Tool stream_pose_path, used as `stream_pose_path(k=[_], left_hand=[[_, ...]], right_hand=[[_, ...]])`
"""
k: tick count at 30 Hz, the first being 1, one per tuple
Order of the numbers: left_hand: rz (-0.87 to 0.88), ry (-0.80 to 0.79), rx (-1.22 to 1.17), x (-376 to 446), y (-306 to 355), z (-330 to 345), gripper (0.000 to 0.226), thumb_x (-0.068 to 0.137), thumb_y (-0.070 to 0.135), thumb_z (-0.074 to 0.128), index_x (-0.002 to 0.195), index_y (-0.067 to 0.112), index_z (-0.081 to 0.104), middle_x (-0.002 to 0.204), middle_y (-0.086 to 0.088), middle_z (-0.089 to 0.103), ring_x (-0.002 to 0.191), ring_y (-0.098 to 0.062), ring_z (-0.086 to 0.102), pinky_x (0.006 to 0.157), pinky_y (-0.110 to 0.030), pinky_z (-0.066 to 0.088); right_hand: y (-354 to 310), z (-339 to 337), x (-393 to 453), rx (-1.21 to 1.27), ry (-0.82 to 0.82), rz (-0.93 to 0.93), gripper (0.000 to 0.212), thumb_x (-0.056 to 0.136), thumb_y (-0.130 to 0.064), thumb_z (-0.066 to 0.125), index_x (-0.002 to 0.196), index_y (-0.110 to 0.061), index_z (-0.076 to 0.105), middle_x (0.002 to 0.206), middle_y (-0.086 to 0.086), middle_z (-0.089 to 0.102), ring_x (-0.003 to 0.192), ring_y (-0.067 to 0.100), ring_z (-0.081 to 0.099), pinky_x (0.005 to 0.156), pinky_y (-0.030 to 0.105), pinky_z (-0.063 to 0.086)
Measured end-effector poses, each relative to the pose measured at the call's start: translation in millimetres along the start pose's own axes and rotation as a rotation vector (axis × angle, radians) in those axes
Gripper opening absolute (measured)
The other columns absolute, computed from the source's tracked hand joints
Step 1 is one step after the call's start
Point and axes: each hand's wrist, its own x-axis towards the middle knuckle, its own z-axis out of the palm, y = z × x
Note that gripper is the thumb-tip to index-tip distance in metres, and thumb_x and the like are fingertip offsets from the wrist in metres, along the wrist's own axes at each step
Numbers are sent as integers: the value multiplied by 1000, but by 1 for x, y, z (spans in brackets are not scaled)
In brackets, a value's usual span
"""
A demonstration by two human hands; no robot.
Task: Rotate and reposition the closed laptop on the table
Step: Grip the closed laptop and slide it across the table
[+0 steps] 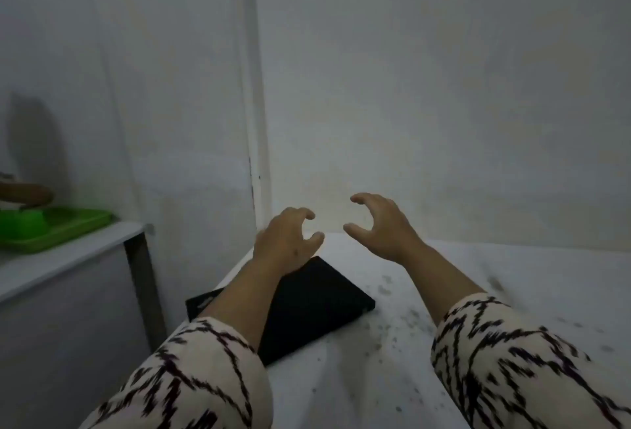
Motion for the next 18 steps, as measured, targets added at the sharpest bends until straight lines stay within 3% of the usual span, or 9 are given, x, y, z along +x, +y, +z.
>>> stream_pose_path(k=[7,12,18], left_hand=[[-301,-22,47,-62,-69,24,47,84,40,51,127,22,49,137,-2,49,125,-24,46,106,-49,34],[-474,-26,176,-89,-108,36,48,86,38,48,129,20,44,146,-6,36,138,-26,27,112,-52,20],[-708,8,154,-90,-133,45,64,85,50,44,135,12,31,152,-16,22,142,-33,13,112,-53,21]], right_hand=[[4,52,-38,-1,-136,74,54,88,-36,59,137,-17,44,144,2,46,135,21,38,112,39,34],[16,84,-48,22,-195,135,53,88,-33,59,137,-14,45,143,3,47,134,22,38,110,37,35],[38,114,-42,17,-190,244,52,88,-35,59,134,-14,47,140,4,49,130,23,41,108,38,39]])
